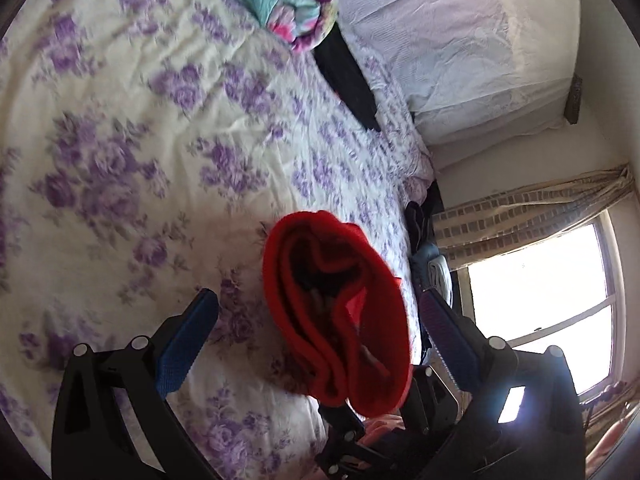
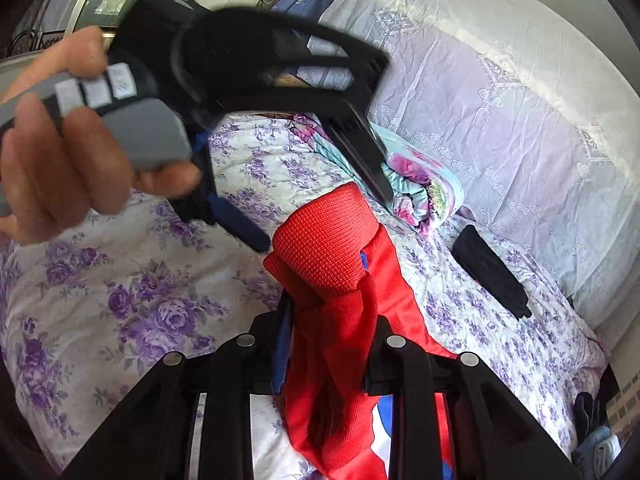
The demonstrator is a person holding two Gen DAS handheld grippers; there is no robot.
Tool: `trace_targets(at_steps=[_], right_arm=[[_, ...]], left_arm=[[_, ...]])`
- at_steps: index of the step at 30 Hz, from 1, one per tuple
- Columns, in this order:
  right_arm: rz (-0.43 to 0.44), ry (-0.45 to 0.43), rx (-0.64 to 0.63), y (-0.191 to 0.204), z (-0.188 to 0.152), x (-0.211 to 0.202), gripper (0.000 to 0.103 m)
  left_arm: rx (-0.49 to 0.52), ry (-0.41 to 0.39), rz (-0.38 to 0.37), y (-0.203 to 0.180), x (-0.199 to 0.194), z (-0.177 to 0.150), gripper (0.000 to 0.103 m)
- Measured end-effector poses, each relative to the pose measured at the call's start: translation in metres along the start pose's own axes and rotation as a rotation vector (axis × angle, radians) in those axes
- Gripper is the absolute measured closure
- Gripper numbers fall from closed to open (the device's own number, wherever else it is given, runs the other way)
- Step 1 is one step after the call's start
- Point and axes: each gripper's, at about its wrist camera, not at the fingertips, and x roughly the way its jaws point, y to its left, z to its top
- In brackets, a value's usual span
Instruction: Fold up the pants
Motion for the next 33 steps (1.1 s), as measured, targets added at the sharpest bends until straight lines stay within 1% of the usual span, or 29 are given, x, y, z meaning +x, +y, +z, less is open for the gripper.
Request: trace_targets(at_steps=[3, 5, 6, 7, 8, 9, 11, 12, 13, 14, 16, 18, 19, 21, 23, 24, 26, 27, 28, 30, 33], right_arm=[[-0.006, -0.007, 0.004, -0.002, -0.003, -0.006, 0.076], [-0.010, -0.013, 0.012, -0.003, -0.005, -0.009, 0.076], [-0.012, -0.013, 0.016, -0.004, -0.006, -0.011, 0.076], [-0.012, -0.010, 0.022, -0.005, -0.008, -0.011, 0.076], [-0.012, -0.007, 0.025, -0.003, -0.008, -0.013, 0.076], [-0.017, -0.007, 0.028, -0.003, -0.010, -0.014, 0.075], [-0.039, -0.005, 0.023, -0.001, -0.012, -0.016, 0.068], [-0.067, -0.013, 0.016, 0.001, -0.013, -0.020, 0.056], [-0.109, -0.029, 0.000, 0.004, -0.014, -0.024, 0.041], [-0.154, -0.061, -0.035, 0.009, -0.015, -0.032, 0.038], [-0.192, -0.107, -0.097, 0.020, -0.014, -0.045, 0.037], [-0.202, -0.116, -0.150, 0.032, -0.011, -0.047, 0.037], [-0.222, -0.112, -0.188, 0.039, -0.011, -0.044, 0.037], [-0.293, -0.095, -0.272, 0.052, -0.012, -0.031, 0.036], [-0.354, -0.080, -0.339, 0.061, -0.012, -0.018, 0.034], [-0.380, -0.084, -0.354, 0.063, -0.010, -0.013, 0.034], [-0.421, -0.094, -0.370, 0.066, -0.009, -0.008, 0.038], [-0.435, -0.100, -0.371, 0.069, -0.005, -0.009, 0.055], [-0.435, -0.100, -0.361, 0.066, -0.004, -0.009, 0.064], [-0.389, -0.095, -0.312, 0.057, -0.002, -0.011, 0.070], [-0.376, -0.101, -0.272, 0.044, -0.005, -0.015, 0.072]], left_arm=[[0.008, 0.014, 0.027, -0.002, 0.016, 0.001, 0.005], [0.015, 0.009, 0.033, -0.006, 0.024, 0.001, 0.008], [0.022, 0.010, 0.027, -0.007, 0.026, 0.002, 0.020], [0.035, 0.026, 0.002, -0.010, 0.029, 0.002, 0.037], [0.038, 0.039, -0.020, -0.012, 0.030, 0.001, 0.045], [0.046, 0.047, -0.025, -0.016, 0.032, 0.001, 0.049], [0.080, 0.045, 0.001, -0.023, 0.032, -0.001, 0.055], [0.083, 0.044, 0.006, -0.026, 0.032, -0.002, 0.058], [0.078, 0.042, 0.012, -0.028, 0.032, -0.001, 0.059], [0.074, 0.039, 0.013, -0.029, 0.031, 0.000, 0.059], [0.056, 0.047, 0.020, -0.030, 0.030, 0.002, 0.059], [0.017, 0.065, 0.012, -0.029, 0.031, 0.006, 0.059], [0.003, 0.074, 0.006, -0.030, 0.031, 0.007, 0.059], [-0.019, 0.094, -0.009, -0.032, 0.030, 0.008, 0.060], [-0.020, 0.115, -0.011, -0.037, 0.030, 0.008, 0.059], [-0.016, 0.119, -0.005, -0.040, 0.029, 0.008, 0.060], [-0.007, 0.127, 0.005, -0.046, 0.029, 0.007, 0.060], [-0.009, 0.130, 0.005, -0.046, 0.028, 0.007, 0.060], [-0.010, 0.124, 0.018, -0.046, 0.027, 0.007, 0.060], [-0.017, 0.120, 0.039, -0.045, 0.029, 0.007, 0.059], [-0.015, 0.121, 0.036, -0.049, 0.031, 0.005, 0.059]])
